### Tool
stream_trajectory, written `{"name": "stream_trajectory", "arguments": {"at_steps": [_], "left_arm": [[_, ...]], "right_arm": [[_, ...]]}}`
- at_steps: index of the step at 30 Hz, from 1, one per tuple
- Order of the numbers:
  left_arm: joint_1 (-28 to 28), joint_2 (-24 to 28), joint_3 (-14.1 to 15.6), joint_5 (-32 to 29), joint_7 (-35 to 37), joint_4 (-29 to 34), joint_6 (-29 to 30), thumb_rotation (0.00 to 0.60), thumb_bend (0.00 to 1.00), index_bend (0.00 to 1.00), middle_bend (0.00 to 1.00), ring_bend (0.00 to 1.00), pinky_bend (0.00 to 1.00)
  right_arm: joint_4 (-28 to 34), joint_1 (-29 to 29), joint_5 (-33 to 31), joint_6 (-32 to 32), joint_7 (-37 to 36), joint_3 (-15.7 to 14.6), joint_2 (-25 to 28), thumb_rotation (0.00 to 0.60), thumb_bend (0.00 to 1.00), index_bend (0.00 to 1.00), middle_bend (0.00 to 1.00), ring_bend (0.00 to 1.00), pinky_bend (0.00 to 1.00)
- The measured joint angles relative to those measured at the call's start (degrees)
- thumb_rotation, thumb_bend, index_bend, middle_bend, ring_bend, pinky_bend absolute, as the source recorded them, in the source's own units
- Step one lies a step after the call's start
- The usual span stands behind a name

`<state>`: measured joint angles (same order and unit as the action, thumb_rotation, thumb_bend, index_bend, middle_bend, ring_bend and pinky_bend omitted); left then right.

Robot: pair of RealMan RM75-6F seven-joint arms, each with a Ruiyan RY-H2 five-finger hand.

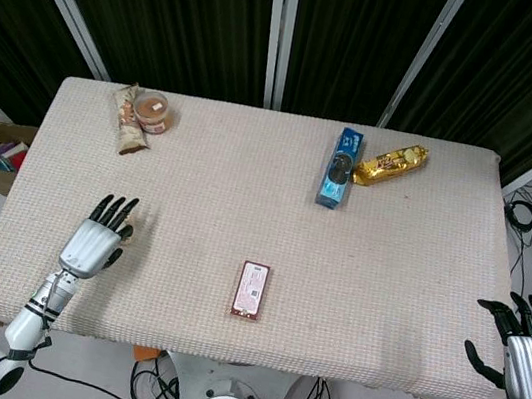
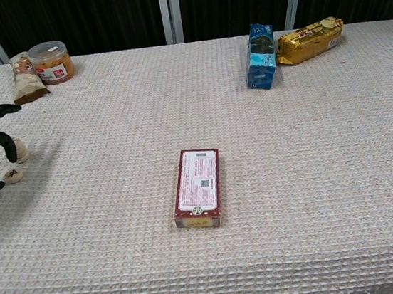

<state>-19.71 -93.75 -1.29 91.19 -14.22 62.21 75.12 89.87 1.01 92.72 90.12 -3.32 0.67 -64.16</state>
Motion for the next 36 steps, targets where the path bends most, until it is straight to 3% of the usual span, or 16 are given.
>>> {"name": "stream_trajectory", "arguments": {"at_steps": [36], "left_arm": [[-3.80,0.74,0.66,-3.24,-4.99,-0.44,-6.99,0.600,0.33,0.42,0.00,0.02,0.07]], "right_arm": [[0.70,-0.67,0.06,0.84,0.89,0.11,0.03,0.600,0.23,0.27,0.30,0.08,0.09]]}}
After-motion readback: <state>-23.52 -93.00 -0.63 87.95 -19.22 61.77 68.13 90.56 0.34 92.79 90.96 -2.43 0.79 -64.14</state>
